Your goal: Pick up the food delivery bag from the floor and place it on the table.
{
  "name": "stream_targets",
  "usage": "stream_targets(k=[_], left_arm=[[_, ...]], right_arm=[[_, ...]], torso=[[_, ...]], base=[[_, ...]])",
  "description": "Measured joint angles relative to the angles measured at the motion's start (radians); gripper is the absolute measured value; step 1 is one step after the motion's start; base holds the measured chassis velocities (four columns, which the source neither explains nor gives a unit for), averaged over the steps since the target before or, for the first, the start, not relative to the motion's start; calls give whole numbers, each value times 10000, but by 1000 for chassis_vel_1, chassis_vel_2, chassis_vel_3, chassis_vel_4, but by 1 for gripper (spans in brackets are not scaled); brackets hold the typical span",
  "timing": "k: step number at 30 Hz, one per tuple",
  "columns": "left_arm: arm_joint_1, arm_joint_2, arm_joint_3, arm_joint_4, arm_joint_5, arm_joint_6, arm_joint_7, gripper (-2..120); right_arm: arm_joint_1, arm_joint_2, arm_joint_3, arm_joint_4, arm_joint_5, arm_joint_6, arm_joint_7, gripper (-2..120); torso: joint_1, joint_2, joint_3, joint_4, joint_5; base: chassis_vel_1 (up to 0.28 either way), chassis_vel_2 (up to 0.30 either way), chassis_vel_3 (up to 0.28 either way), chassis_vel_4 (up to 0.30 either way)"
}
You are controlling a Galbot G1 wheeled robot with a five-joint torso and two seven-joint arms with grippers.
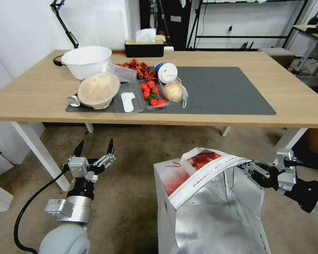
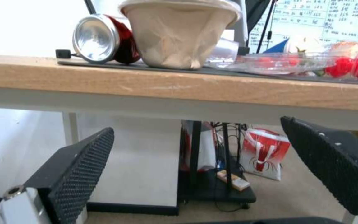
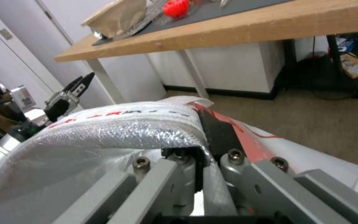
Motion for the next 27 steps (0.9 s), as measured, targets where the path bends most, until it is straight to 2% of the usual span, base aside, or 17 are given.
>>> stream_targets(k=[27], left_arm=[[-104, 19, 37, 81, 69, -4, 6, 100]], right_arm=[[184, -47, -201, -101, -168, 56, -17, 0]], torso=[[437, 1122, 684, 0, 0]], base=[[0, 0, 0, 0]])
